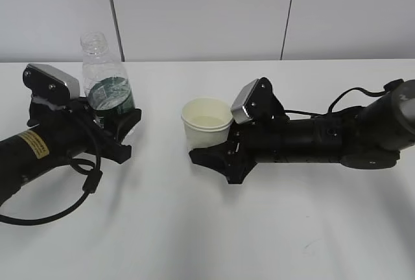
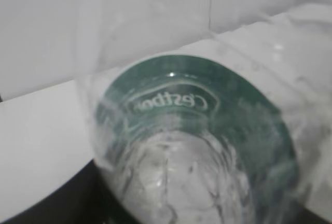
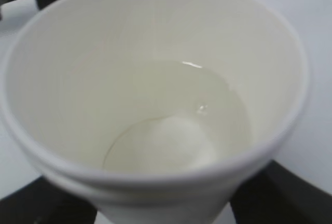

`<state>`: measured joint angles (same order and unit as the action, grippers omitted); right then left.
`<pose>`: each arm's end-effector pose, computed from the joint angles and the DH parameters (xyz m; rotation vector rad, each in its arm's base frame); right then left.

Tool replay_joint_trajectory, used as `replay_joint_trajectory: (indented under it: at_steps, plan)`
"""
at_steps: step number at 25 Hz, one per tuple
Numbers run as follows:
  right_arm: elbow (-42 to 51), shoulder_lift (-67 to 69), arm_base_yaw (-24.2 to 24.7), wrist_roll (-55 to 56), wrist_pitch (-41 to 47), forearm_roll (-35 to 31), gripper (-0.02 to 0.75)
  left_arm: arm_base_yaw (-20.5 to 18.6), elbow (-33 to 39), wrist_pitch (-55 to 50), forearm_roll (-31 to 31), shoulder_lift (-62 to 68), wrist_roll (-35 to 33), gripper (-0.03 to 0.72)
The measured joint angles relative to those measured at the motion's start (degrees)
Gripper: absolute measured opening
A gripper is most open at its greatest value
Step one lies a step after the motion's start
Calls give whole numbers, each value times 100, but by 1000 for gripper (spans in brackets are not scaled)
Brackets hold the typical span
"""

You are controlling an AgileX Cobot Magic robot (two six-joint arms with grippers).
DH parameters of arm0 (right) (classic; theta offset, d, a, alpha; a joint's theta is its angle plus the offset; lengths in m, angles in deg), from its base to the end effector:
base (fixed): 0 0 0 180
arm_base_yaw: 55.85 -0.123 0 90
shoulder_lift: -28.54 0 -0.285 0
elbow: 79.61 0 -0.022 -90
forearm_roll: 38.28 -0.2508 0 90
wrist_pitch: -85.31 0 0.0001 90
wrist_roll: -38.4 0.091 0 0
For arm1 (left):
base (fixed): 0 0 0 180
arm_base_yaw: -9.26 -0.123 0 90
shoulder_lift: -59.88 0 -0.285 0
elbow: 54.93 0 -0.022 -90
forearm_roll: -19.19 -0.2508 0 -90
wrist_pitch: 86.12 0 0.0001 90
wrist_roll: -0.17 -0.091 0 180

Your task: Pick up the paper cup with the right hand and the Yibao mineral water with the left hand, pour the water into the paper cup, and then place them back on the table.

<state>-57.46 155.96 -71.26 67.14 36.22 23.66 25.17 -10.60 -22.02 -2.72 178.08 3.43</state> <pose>0.3476 0.1587 0.1092 -1.0453 1.7435 0.6924 0.2949 -0.1158 0.1263 0.5872 1.6548 -0.4161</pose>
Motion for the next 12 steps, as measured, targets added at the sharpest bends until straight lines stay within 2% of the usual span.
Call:
replay_joint_trajectory:
  at_steps: [8,12]
  plan:
    - [390,-96,580,-165,-153,-591,523,0,5,1,-844,575,388,372]
    - [674,-99,846,-548,-163,-974,523,0,-103,12,-1035,719,413,372]
